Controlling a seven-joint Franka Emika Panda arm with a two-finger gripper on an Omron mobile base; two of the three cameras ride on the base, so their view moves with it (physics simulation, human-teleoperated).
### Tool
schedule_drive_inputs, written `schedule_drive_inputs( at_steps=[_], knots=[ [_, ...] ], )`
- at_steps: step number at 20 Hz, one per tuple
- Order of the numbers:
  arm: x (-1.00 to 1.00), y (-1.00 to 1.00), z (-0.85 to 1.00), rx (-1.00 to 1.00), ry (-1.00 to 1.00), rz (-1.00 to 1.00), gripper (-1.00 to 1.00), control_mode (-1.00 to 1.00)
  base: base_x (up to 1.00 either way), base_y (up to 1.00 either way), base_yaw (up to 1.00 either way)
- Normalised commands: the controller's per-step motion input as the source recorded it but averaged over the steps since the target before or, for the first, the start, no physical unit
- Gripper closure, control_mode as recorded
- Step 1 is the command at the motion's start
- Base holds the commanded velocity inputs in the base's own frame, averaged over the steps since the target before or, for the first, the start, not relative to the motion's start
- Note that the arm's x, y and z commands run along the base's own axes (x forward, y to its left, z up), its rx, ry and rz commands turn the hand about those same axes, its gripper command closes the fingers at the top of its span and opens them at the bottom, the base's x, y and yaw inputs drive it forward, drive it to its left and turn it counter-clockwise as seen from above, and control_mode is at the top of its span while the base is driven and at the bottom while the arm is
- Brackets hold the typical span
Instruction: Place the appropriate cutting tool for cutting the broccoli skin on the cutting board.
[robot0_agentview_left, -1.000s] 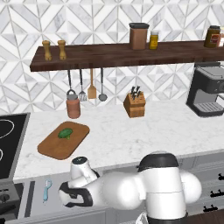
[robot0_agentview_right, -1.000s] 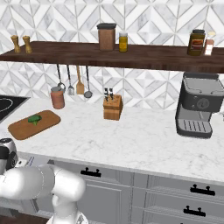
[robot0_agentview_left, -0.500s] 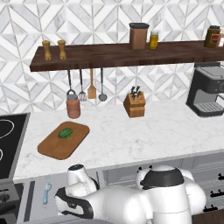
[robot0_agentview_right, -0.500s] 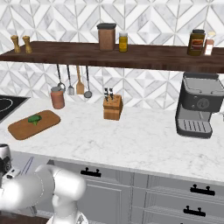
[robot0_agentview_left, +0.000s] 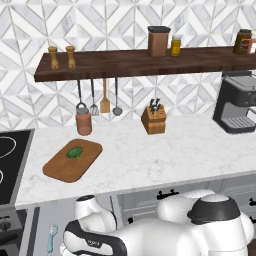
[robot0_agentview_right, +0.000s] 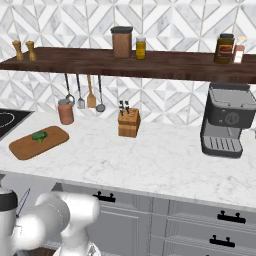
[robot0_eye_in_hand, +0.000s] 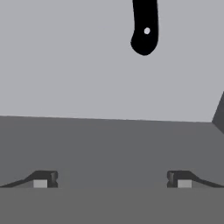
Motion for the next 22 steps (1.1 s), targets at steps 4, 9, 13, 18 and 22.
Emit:
schedule_drive_inputs(
  at_steps=[4, 9, 13, 18, 22],
  knots=[
    [0.20, 0.16, 0.64, -0.19, 0.00, -0.02, -1.00, -1.00, 0.00, 0.00, 0.00],
    [0.56, 0.03, 0.17, -0.19, -0.03, 0.00, -1.00, -1.00, 0.00, 0.00, 0.00],
    [0.51, 0.01, 0.00, -0.11, 0.00, 0.00, -1.00, -1.00, 0.00, 0.00, 0.00],
    [0.47, 0.05, -0.02, -0.01, -0.05, 0.03, -1.00, -1.00, 0.00, 0.00, 0.00],
    [0.08, 0.00, -0.24, 0.00, -0.17, 0.04, -1.00, -1.00, 0.00, 0.00, 0.00]
  ],
)
